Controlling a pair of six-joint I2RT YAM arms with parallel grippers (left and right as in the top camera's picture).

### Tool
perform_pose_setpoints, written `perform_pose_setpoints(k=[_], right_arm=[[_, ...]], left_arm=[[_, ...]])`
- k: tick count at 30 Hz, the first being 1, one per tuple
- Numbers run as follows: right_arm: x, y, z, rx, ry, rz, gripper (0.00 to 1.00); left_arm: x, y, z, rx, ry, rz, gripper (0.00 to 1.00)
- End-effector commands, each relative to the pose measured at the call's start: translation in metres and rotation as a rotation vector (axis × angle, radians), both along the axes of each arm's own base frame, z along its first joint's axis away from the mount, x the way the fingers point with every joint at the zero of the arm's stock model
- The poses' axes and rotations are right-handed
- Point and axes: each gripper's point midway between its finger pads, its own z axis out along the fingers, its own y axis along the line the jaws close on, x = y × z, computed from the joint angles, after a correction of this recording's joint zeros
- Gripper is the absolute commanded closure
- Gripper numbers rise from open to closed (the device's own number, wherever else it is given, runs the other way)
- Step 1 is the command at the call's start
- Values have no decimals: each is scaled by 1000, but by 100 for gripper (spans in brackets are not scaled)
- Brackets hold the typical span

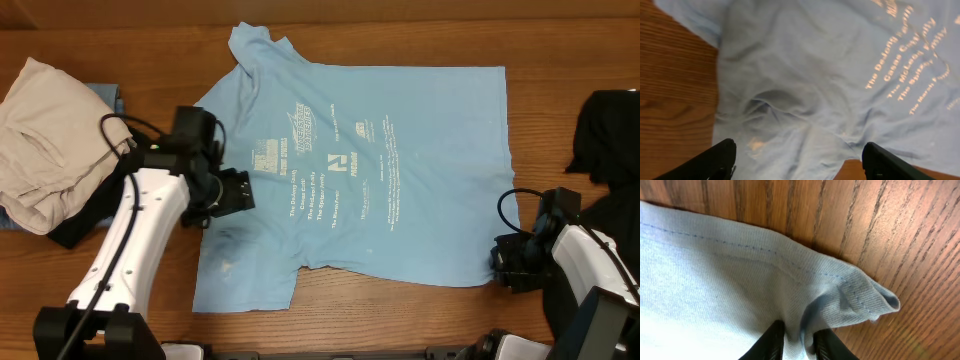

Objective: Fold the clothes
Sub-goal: 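Grasp the shirt's lower-left and lower-right hem edges with both grippers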

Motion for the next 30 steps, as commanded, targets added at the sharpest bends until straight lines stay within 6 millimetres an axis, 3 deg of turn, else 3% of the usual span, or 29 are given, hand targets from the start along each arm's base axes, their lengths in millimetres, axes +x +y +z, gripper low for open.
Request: perform_pose_setpoints(k=[1,5,10,14,18,24,30], right_arm=[[-16,-10,-14,-67,70,16,84],[-12,-12,-15,-72,51,37,95],[-12,-12,-15,-69,49,37,96],[-10,-12,-15,-72,43,37,96],[-10,-12,-15,-73,42,37,96],[-9,-13,-15,-76,37,41,96],[-9,-13,-15,-78,39,41,96]], left_arm=[[-5,20,2,-10,13,100,16],[-25,25,-13,-5,87,120,14],[-69,23,-47,-7,236,137,15],[-89,26,-58,11,298,136,16],[-86,47,-62,137,279,175,16],[-77,45,-74,108,229,229,16],[-87,43,-100,98,218,230,17]])
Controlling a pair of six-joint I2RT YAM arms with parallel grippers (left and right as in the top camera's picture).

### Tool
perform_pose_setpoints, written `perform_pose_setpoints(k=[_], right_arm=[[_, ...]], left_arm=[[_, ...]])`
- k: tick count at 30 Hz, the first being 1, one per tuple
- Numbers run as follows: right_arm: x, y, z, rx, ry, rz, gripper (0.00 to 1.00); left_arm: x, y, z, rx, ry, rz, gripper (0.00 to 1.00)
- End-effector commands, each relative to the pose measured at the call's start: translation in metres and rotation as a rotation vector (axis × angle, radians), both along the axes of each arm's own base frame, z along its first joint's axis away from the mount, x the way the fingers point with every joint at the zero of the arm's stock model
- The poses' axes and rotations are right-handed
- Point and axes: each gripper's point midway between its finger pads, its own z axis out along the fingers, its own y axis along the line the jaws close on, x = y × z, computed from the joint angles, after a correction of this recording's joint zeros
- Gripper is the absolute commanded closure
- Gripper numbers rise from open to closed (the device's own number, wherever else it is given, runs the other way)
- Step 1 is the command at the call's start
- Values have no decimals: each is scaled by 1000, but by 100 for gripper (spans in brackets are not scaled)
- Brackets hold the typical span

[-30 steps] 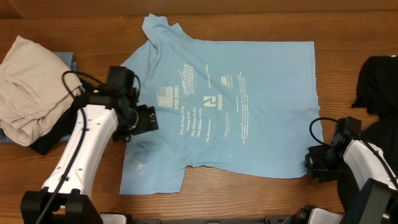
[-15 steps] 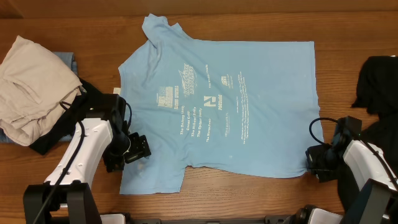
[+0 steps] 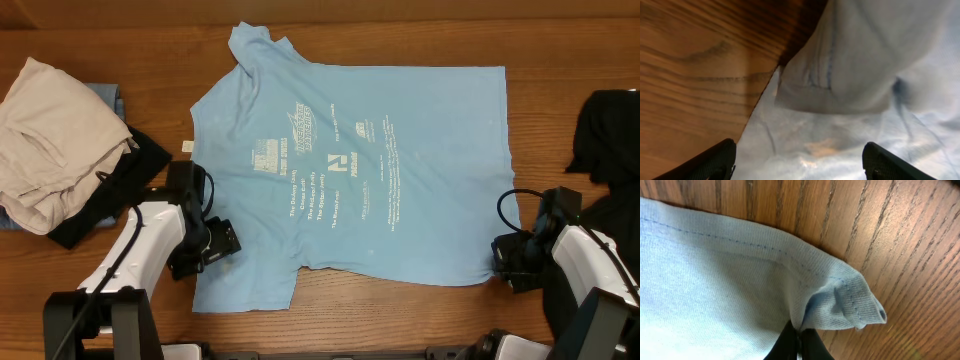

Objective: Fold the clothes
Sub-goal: 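Grasp the shirt's lower-left and lower-right hem edges with both grippers, then lift the bottom hem and fold it up toward the collar with both grippers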

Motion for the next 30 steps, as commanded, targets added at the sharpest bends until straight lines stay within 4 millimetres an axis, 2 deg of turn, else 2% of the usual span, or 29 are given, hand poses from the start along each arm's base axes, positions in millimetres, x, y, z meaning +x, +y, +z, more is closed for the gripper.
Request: perform_pose_setpoints(k=[1,4,8,9,12,13,17,19,25,30], right_arm=[[-11,-10,-15,-61,49,9,96],[-11,-10,-15,-61,49,9,96],[-11,-10,-15,-62,49,10,96],[-11,-10,-15,-62,49,10,96],[-10,-11,-15,-62,44,51,96],[-11,-12,-15,-67,46,62,96],[-11,-15,-14,-84,51,63,96],[-9,-16,-9,-81,59,64,96],[7,-23,19,-81,54,98,96],[12,-25,25,-83,47,116,96]], left_arm=[[-14,1,-13,-2,9,36,17],[-24,1,-25,-1,18,48,19],[-32,4,-36,19,20,68,29],[-32,4,-38,17,14,68,39],[-31,4,-38,16,11,67,91],[-31,4,-38,16,11,68,96],[-30,1,-34,3,20,69,96],[-31,-1,-23,-10,54,58,96],[-14,-5,26,-44,83,4,96],[-24,-6,42,-47,143,-1,96]])
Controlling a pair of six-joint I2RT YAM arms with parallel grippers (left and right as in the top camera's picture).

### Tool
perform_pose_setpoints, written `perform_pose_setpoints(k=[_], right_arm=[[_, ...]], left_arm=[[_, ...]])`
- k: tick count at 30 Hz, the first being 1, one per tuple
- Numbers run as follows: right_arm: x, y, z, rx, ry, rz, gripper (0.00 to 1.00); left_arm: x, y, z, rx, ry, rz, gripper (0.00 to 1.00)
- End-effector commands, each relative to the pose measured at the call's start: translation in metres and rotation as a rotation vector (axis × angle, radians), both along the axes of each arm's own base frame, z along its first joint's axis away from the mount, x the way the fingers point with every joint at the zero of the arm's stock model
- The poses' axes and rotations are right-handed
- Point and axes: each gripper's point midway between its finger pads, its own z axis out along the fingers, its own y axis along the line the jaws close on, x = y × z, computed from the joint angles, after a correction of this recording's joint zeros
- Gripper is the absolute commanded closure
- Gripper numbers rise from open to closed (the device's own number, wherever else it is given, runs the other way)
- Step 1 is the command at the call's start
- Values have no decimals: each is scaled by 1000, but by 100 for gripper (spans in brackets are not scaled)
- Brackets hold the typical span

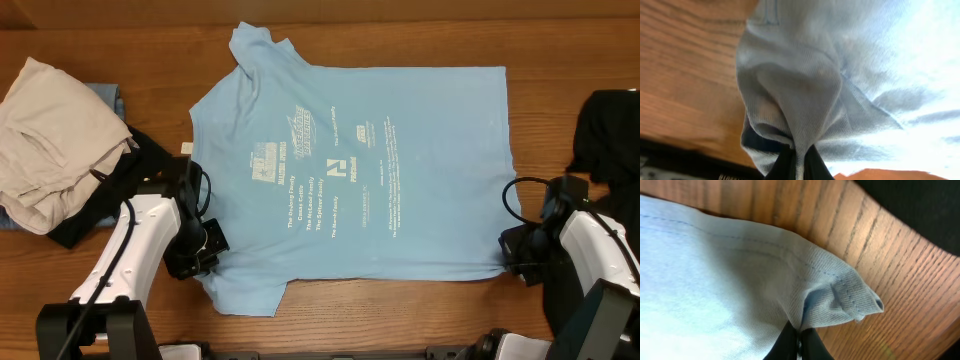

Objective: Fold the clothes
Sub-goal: 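Lift the bottom hem and fold it up toward the collar with both grippers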

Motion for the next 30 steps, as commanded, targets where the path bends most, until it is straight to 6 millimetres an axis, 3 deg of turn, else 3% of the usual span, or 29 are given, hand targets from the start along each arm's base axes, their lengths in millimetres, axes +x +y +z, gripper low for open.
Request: perform_pose_setpoints(k=[1,3,11,15,21,26,30], right_arm=[[9,-11,8,-43,-16,27,96],[16,-14,13,-49,-35,48,96],[73,-25,70,-54,-210,101,96],[101,-22,78,-25,-320,114,96],[150,-12,70,-54,-441,217,96],[190,-2,67,-102,-543,311,96],[199,-5,61,-134,-551,314,96]], left_arm=[[-3,-2,10,-24,21,-14,96],[2,-9,18,-66,-6,-20,96],[73,-6,81,-47,-300,-30,96],[106,-6,97,-44,-434,-32,96],[143,5,98,25,-557,-33,96],[166,6,76,27,-553,-34,96],[184,6,61,28,-568,-34,96]])
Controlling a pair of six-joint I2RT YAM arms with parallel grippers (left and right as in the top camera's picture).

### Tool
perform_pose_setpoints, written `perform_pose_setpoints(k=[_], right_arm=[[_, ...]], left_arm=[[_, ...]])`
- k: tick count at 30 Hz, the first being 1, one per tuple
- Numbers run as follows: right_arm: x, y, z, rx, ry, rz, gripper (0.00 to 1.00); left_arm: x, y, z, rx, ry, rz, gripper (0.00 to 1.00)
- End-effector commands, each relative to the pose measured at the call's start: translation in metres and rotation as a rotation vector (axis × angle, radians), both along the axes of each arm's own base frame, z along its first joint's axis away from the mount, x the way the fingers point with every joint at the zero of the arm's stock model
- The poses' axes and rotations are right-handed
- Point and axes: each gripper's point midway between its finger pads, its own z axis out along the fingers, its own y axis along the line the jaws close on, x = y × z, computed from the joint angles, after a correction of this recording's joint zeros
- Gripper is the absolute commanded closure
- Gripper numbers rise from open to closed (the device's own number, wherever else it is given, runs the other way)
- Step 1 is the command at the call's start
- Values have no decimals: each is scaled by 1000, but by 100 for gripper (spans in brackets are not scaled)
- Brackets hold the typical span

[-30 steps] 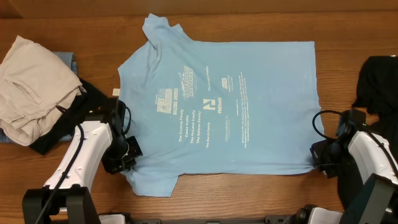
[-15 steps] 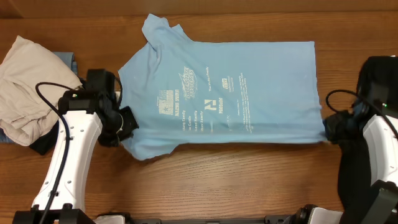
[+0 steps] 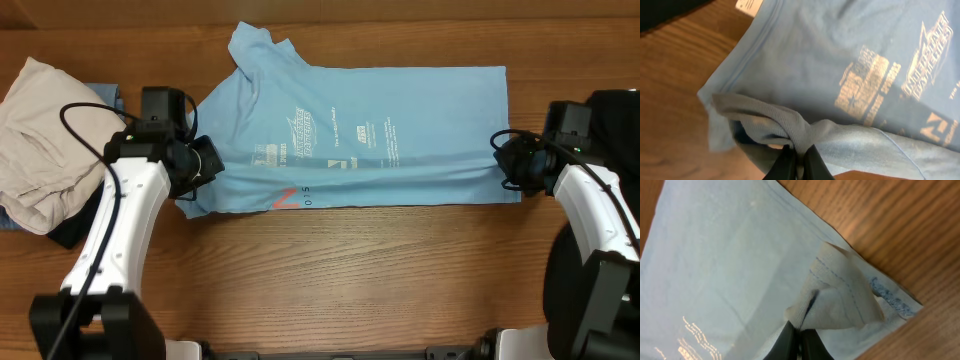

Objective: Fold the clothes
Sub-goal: 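Lift the bottom hem and fold it up toward the collar with both grippers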

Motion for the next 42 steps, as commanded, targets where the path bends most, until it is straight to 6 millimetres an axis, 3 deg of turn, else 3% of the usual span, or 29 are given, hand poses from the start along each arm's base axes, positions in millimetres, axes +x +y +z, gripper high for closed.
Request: perform_pose_setpoints(k=[1,8,18,19,21,22,23,24,27,29,31,34,38,42], right_arm=[[7,-9,-3,-52,7,-12,96],[21,-12,-28,-60,14,-9,96],[51,2,-37,-87,-63,35,95],[52,0,-36,-95,-66,31,87],[54,-4,-35,-120,-75,27,47],[57,-4,-33,-135,-90,54,22],[63,-2,-27,-151,-113,120,6],[68,0,-20,-163,-132,189,0],[75,-7,12,-194,-124,263,0],[73,-13,33,-185,-101,250,0],[62,-16,46,-169,-57,239,0],[37,-22,38,-132,40,218,0],[13,-20,29,-57,125,199,0],[-2,-15,22,-17,184,187,1]], left_arm=[[21,6,-9,30,-26,-7,96],[41,6,-40,30,-15,-7,96],[45,15,-42,79,-23,10,96],[45,15,-42,79,-24,10,94],[46,14,-42,78,-25,9,78],[48,15,-42,82,-33,3,51],[54,15,-38,94,-62,-30,34],[59,15,-33,102,-79,-49,28],[79,14,11,117,-138,-78,12],[86,14,43,117,-166,-77,11],[85,10,60,110,-163,-84,13],[64,7,48,79,-68,-60,23],[30,10,23,60,97,9,15],[5,20,-16,101,218,62,15]])
